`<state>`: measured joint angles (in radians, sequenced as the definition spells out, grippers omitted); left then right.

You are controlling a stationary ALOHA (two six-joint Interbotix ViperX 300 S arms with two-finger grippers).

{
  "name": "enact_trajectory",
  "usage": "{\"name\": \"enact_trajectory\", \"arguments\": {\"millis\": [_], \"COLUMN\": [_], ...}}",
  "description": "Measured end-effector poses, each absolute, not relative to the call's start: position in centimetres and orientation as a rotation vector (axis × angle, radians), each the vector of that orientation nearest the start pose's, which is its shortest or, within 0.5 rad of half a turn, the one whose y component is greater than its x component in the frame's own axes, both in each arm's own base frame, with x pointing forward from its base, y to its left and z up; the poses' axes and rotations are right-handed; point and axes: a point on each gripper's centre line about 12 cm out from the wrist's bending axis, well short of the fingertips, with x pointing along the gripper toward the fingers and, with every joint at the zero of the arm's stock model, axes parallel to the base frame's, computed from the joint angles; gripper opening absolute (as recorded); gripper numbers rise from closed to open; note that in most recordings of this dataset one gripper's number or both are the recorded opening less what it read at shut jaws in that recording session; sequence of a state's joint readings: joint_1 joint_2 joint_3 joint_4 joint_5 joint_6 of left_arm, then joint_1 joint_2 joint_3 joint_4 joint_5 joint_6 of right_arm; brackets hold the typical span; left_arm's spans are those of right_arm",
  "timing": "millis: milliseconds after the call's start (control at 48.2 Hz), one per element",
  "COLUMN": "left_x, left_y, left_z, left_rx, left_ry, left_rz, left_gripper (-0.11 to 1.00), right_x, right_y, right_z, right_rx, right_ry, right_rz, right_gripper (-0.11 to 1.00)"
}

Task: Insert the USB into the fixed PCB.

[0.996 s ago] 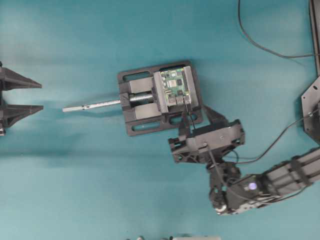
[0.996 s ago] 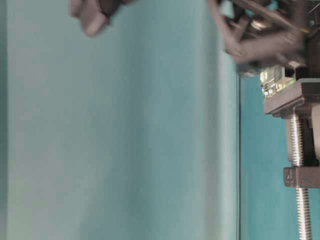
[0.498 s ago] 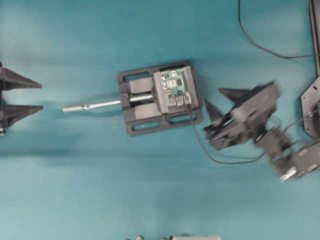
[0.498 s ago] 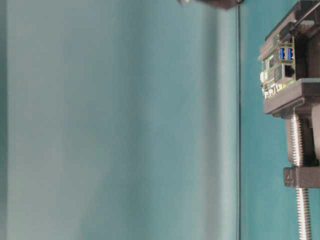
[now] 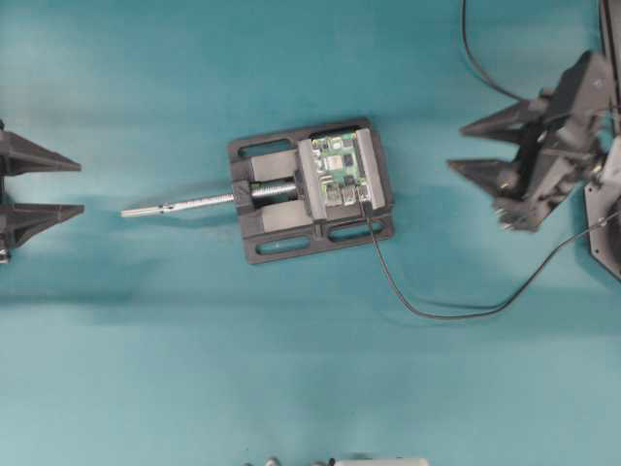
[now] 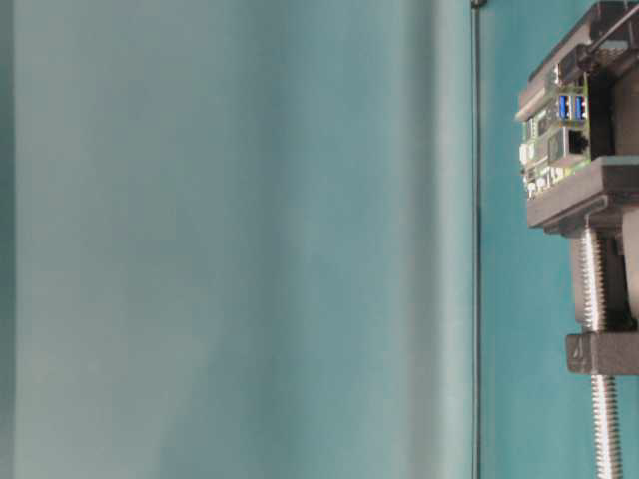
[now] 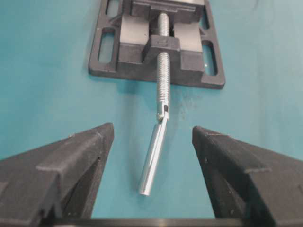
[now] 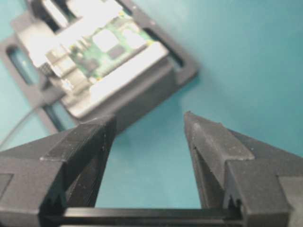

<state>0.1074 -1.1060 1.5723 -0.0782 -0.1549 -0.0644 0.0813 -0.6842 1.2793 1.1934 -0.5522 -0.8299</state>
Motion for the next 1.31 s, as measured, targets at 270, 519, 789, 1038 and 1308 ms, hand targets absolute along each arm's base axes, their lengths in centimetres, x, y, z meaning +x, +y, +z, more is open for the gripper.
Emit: {"name": "enact_trajectory", "arguments": {"millis": [270, 519, 789, 1038, 1308], "left_x": [13.8, 13.8, 13.8, 13.8, 13.8], "left_y": [1.6, 1.6, 1.6, 1.6, 1.6], "left_z": [14.4, 14.4, 14.4, 14.4, 14.4], "left_rx": [-0.154, -0.154, -0.155, -0.155, -0.155], "left_ry": [0.303, 0.301, 0.301, 0.3, 0.301], "left_rz": [0.14, 0.14, 0.139, 0.14, 0.14], "left_gripper": [0.83, 0.83, 0.83, 0.83, 0.83], "right_x": [16.9, 15.0, 14.8, 14.5, 14.5], "right_y": [-3.3, -1.4, -0.7, 0.5, 0.6], "right_z": [19.6, 18.5, 17.6, 16.6, 16.6], "right_rx": [0.141, 0.116, 0.05, 0.031, -0.054], "right_ry": [0.207, 0.217, 0.267, 0.353, 0.358], "right_rz": [-0.304, -0.133, -0.066, 0.038, 0.057], "right_gripper": [0.58, 0.51, 0.51, 0.51, 0.51]}}
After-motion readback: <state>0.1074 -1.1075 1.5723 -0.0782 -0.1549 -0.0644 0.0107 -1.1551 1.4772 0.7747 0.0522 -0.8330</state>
